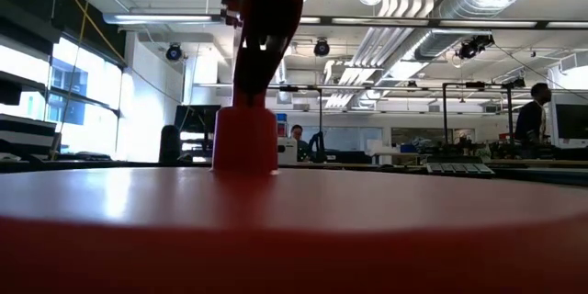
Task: Screw lightbulb
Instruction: Insert the white lightbulb into the red lamp
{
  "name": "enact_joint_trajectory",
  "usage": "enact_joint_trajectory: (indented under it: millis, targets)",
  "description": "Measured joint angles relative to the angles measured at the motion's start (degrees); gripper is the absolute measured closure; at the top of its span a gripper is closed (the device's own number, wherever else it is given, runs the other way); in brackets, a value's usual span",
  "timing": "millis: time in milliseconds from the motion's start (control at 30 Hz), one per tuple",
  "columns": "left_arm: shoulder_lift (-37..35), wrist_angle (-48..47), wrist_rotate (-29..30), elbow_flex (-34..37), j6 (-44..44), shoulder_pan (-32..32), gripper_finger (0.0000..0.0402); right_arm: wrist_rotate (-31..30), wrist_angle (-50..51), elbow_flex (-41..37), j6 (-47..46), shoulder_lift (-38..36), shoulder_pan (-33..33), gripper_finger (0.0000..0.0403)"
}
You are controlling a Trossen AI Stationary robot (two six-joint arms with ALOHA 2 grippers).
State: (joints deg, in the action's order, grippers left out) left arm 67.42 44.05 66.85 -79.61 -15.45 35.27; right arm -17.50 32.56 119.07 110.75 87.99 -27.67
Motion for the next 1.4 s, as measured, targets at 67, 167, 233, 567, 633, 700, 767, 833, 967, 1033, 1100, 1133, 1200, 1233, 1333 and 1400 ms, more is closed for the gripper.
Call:
enact_joint_trajectory:
  millis: [67,167,233,567,633,700,767,833,967,1033,1100,1133,1200,1233,1333,1400]
  targets:
    - [0.0,0.0,0.0,0.0,-0.1,0.0,0.0401,0.1,-0.7,0.0,0.0,0.0,0.3,0.013]
    - [0.0,0.0,0.0,0.0,-0.2,0.0,0.0402,-0.1,-2.8,-0.1,-2.4,0.1,0.3,0.013]
    - [0.0,0.0,0.0,0.0,-0.2,0.0,0.0402,-0.9,-3.1,-0.1,-4.3,0.2,0.3,0.013]
    - [-0.3,-0.1,-0.1,0.0,-0.7,0.0,0.0401,-5.9,-5.6,-0.1,-6.5,1.5,1.1,0.013]
    - [-0.4,0.0,-0.1,0.0,-0.7,0.0,0.0402,-6.2,-5.7,-0.1,-5.7,1.5,1.4,0.013]
    - [-0.6,-0.3,-0.1,0.0,-0.7,0.0,0.0401,-7.3,-6.0,-0.1,-5.5,1.6,1.8,0.013]
    - [-0.8,-0.7,-0.1,0.0,-0.8,0.0,0.0401,-9.1,-6.8,-0.1,-5.4,1.8,1.9,0.013]
    - [-0.8,-0.8,-0.2,0.0,-1.5,0.0,0.0401,-10.9,-7.0,-0.1,-5.5,1.8,2.2,0.013]
    - [-0.8,-0.9,-0.2,0.0,-2.2,0.0,0.0401,-12.4,-7.4,-0.1,-6.8,1.8,3.5,0.013]
    - [-0.8,-0.9,-0.2,0.0,-2.2,0.0,0.0402,-13.3,-7.4,0.0,-6.9,1.8,4.1,0.013]
    - [-0.8,-1.0,-0.2,0.0,-2.2,0.1,0.0402,-13.9,-7.5,0.0,-7.3,1.8,4.8,0.013]
    - [-0.8,-1.0,-0.2,0.0,-2.2,0.2,0.0402,-14.0,-7.5,0.0,-7.6,1.8,5.2,0.013]
    - [-0.8,-1.0,-0.2,0.0,-2.3,0.8,0.0402,-14.3,-7.6,0.0,-8.3,1.7,6.1,0.013]
    - [-0.8,-1.0,-0.2,0.0,-2.6,1.1,0.0401,-14.5,-7.6,0.0,-8.4,1.7,6.6,0.013]
    - [-0.8,-1.4,-0.2,0.0,-2.8,2.4,0.0402,-14.9,-8.0,0.0,-8.3,1.7,8.1,0.013]
    - [-0.8,-1.7,-0.2,0.0,-3.1,3.1,0.0402,-14.6,-8.4,0.0,-7.9,1.7,9.3,0.013]
